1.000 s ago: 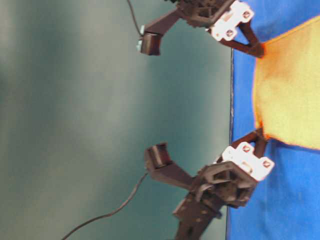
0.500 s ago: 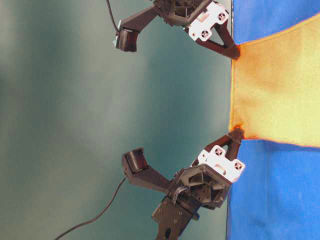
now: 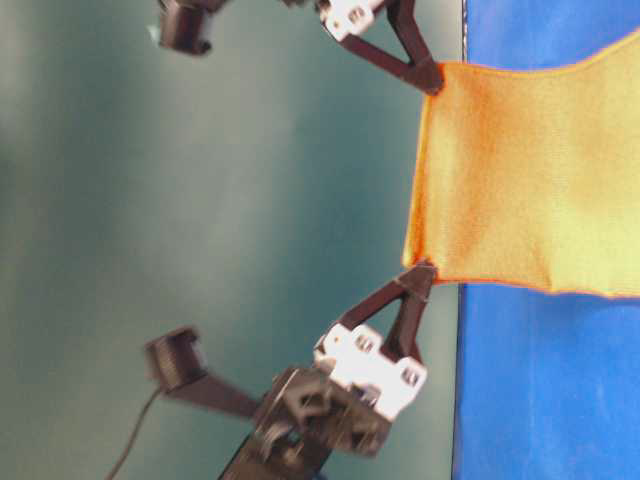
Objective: Fold the orange towel.
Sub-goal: 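Fold the top half down onto the bottom half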
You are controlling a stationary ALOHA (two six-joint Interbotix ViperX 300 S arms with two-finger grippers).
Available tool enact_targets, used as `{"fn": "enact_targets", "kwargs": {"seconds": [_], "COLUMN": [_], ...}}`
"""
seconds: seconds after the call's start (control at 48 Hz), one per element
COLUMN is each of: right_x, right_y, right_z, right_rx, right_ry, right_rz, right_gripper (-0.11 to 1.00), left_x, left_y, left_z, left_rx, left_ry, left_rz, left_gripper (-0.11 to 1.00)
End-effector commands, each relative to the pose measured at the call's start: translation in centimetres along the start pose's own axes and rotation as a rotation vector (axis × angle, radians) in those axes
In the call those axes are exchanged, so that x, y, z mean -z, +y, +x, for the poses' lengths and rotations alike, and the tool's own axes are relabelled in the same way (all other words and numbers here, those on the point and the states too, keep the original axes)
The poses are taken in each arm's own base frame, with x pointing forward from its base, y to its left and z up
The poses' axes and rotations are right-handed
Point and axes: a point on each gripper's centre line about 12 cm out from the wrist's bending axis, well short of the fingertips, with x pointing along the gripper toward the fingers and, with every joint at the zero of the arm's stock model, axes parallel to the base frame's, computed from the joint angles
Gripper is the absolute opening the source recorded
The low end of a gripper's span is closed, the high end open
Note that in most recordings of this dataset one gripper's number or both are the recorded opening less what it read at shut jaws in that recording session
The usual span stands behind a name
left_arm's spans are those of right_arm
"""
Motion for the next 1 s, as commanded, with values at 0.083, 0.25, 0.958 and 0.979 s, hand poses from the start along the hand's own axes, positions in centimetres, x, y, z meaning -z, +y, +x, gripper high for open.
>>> {"fn": "enact_targets", "kwargs": {"seconds": [0.083,0.25,0.958,0.979], "right_x": [0.3,1.4,6.1,6.2], "right_y": [2.9,5.3,10.8,10.8], "right_z": [-1.7,-2.0,2.4,2.5], "right_rx": [-0.064,-0.112,-0.235,-0.234], "right_ry": [-0.005,0.041,0.221,0.222], "right_rz": [0.012,0.011,0.009,0.01], "right_gripper": [0.03,0.03,0.03,0.04], "left_x": [-1.1,-0.6,5.0,5.1], "left_y": [-3.6,-7.5,-13.1,-13.2], "left_z": [-2.2,-2.6,0.6,0.6], "left_rx": [0.083,0.172,0.282,0.283], "left_ry": [-0.052,-0.042,0.086,0.089], "left_rz": [0.03,0.061,0.139,0.14], "left_gripper": [0.02,0.02,0.03,0.03]}}
